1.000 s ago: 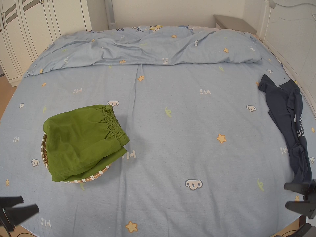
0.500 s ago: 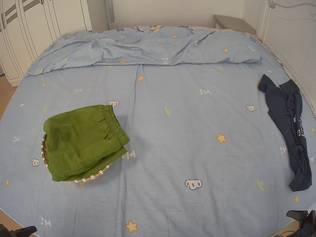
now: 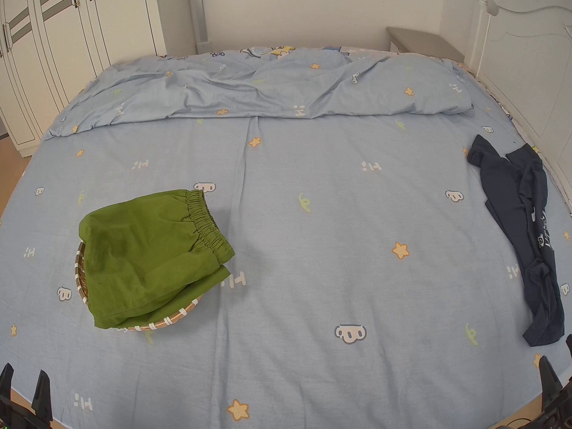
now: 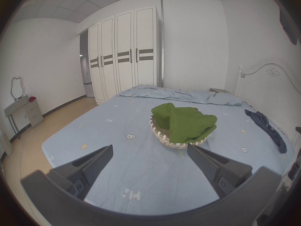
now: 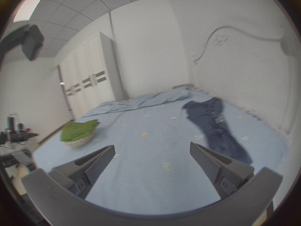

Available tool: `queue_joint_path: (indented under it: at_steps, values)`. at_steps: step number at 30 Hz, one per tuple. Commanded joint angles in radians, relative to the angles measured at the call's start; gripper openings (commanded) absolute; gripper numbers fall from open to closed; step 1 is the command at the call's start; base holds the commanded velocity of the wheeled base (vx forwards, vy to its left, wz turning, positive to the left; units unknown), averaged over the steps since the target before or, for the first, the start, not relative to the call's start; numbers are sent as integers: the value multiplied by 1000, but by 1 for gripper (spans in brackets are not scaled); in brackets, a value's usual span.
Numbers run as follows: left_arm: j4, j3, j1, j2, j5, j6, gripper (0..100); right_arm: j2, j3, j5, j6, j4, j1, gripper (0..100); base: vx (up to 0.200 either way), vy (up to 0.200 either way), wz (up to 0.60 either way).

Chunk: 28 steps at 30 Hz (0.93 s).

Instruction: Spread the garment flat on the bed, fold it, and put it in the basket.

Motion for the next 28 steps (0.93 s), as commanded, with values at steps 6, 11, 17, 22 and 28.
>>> queue_joint_path:
  at_steps: [6, 11, 17, 22, 28]
  values:
    - [-112, 88, -3, -7, 33, 63, 100, -15, 90, -121, -91, -106, -6, 100, 0, 0, 0]
    - [-241, 171, -3, -10, -294, 163, 100, -13, 90, -120, -89, -108, -6, 100, 0, 0, 0]
    - [-252, 174, -7, -8, -199, 74, 100, -13, 90, -118, -96, -111, -6, 100, 0, 0, 0]
    - [-267, 180, -5, -8, -203, 79, 100, -15, 90, -117, -96, -111, -6, 100, 0, 0, 0]
    - [-267, 180, -5, -8, -203, 77, 100, -13, 90, -117, -96, -111, -6, 100, 0, 0, 0]
